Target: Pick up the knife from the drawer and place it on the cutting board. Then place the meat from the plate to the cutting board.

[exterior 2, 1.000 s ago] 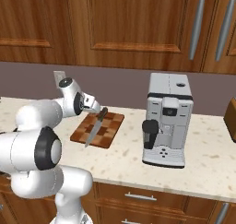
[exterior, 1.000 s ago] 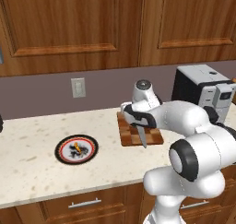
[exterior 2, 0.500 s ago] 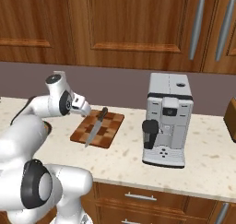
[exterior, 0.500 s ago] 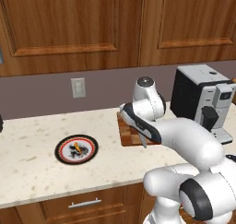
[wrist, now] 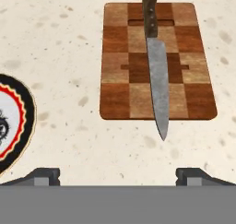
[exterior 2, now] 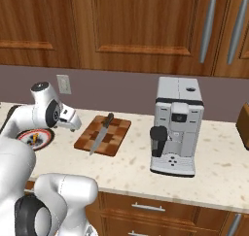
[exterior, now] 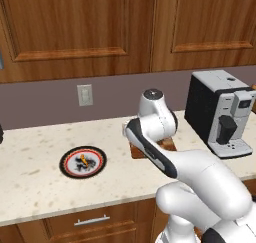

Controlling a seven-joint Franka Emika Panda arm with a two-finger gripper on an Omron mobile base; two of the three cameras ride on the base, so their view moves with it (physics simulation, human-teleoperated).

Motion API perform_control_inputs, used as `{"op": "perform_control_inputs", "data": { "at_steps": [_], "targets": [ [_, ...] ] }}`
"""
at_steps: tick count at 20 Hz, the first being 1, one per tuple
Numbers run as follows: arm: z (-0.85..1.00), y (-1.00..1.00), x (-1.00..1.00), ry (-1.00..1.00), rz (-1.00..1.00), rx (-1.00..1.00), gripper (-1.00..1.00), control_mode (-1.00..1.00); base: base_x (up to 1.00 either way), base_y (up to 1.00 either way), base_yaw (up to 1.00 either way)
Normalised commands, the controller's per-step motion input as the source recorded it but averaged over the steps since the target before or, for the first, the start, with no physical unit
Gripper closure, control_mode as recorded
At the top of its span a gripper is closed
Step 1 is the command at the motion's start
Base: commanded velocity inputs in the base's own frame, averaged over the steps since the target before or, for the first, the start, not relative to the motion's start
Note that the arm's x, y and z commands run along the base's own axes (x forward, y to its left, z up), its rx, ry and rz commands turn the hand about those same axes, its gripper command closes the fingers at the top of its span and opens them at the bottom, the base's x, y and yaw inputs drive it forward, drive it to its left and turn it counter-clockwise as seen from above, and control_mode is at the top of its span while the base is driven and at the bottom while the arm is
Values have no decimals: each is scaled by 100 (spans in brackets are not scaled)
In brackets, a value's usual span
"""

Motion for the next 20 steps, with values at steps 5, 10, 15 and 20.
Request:
{"op": "perform_control_inputs", "data": {
  "at_steps": [5, 10, 15, 20],
  "targets": [
    [0, 50, -38, 0, 3, 3, -100, -100, 0, 0, 0],
    [3, 37, -18, 3, 5, 5, -100, -100, 0, 0, 0],
    [22, 38, 0, 9, 8, 0, -100, -100, 0, 0, 0],
    [5, 39, 0, 16, 12, 6, -100, -100, 0, 0, 0]
  ]
}}
